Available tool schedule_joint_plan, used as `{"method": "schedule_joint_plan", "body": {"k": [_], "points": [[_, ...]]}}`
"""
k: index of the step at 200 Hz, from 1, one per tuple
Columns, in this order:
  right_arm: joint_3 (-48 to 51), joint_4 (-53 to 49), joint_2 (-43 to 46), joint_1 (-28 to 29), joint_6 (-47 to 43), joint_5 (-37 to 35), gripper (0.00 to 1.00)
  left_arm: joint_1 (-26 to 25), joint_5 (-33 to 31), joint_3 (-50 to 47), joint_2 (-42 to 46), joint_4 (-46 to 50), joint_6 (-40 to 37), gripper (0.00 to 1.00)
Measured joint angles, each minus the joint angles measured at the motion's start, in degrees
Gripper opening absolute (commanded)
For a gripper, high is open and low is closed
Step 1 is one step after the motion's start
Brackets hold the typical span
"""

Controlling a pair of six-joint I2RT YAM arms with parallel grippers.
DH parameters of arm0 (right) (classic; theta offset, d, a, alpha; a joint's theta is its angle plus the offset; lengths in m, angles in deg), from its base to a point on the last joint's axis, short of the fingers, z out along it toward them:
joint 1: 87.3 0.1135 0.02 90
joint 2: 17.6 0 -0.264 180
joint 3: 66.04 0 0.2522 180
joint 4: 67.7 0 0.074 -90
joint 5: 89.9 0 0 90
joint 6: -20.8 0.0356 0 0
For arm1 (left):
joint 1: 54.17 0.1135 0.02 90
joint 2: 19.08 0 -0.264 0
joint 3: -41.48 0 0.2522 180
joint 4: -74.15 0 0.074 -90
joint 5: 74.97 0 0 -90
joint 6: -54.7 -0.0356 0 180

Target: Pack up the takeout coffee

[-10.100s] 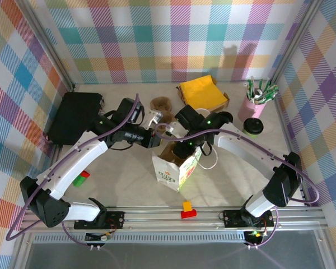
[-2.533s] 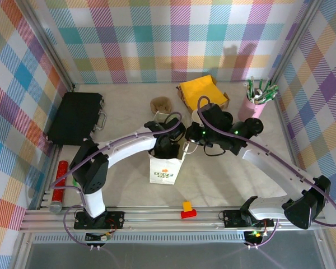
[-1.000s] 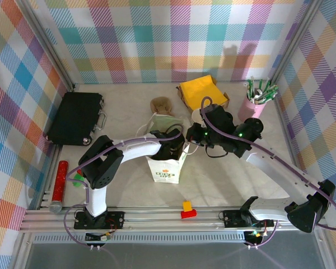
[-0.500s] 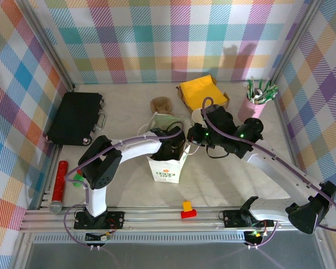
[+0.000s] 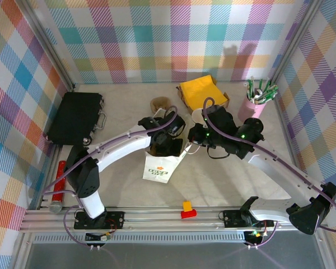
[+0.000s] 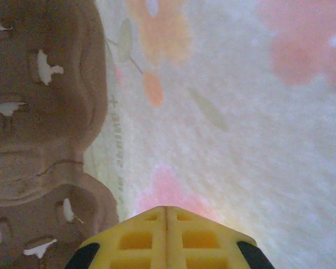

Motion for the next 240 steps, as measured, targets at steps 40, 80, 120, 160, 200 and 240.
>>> {"method": "schedule_joint_plan", "body": {"k": [40, 80, 120, 160, 200, 240], "points": [[-0.07, -0.04, 0.00, 0.04, -0.02, -0.17, 0.06, -0.13, 1.25, 0.90, 1.97, 0.50, 1.01, 0.00], [-0.48, -0.02, -0.04, 0.04, 0.00, -0.13, 0.06, -0.20, 3.26, 1.84, 5.81, 0.57, 2.40, 0.00], [-0.83, 0.00, -0.15, 0.07, 0.00, 0.28, 0.06, -0.24, 4.85, 1.88, 7.30, -0.48, 3.32, 0.00], [-1.25, 0.11, -0.15, 0.07, 0.02, 0.74, 0.06, -0.24, 5.20, 1.73, 7.30, -1.81, 3.78, 0.00], [-1.27, 0.31, -0.15, 0.83, 0.72, 1.16, 0.05, -0.24, 4.98, -1.29, 7.30, -5.73, 4.83, 0.00], [-1.27, 0.48, -0.66, 1.81, 1.11, 1.09, 0.06, -0.24, 4.55, -4.00, 6.97, -9.57, 7.06, 0.00]]}}
